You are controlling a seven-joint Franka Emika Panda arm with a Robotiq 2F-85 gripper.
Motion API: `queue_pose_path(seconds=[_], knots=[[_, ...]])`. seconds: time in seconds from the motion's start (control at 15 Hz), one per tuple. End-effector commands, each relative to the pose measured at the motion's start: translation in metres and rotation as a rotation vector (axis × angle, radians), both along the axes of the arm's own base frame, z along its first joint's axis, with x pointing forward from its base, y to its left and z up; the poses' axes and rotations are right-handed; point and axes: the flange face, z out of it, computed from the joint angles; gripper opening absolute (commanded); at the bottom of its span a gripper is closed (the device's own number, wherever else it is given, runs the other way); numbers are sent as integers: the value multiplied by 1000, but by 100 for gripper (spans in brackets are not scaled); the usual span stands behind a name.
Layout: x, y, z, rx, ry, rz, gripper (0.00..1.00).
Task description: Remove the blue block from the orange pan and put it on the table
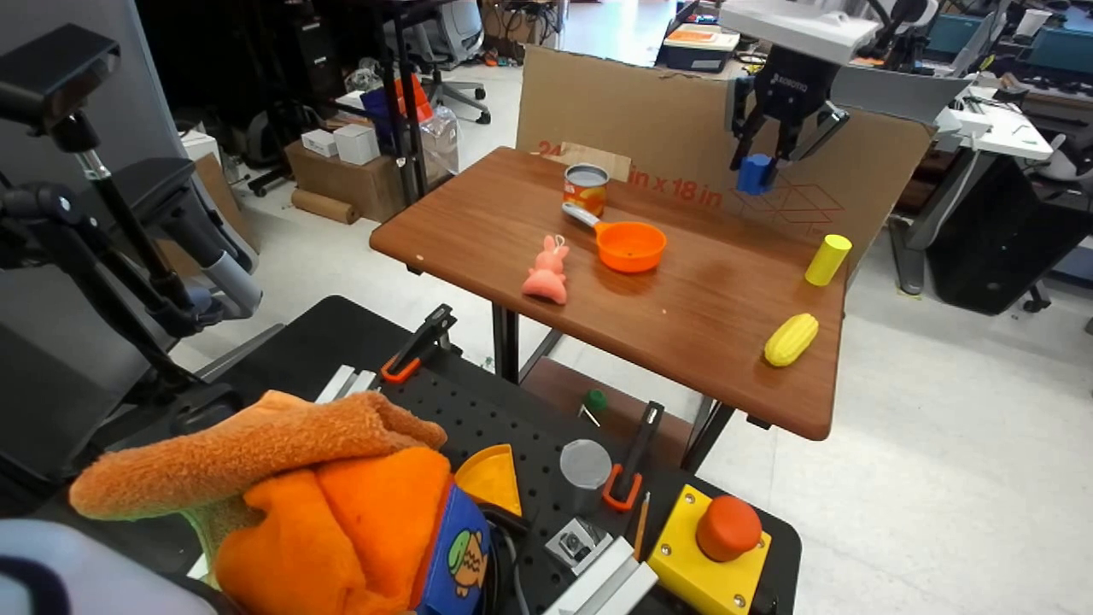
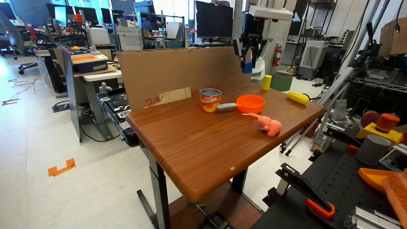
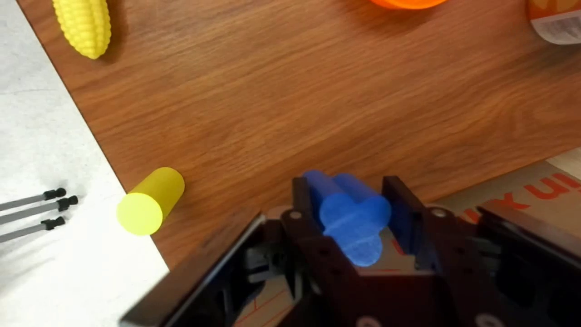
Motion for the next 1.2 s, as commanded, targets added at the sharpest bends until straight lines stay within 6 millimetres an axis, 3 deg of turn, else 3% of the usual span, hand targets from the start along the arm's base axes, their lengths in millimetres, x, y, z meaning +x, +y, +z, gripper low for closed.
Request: queue_pose_path(seconds=[0.0,0.4,0.8,0.87,0.93,1.13], knots=[[14,-7,-22,25,65,-24,19],[22,2,-60,28,142,-21,19],[29,6,-82,16,182,-25,19],[29,8,-81,16,184,-23,69],[28,12,-76,13,169,-10,70],[12,29,-44,31,161,21,89]])
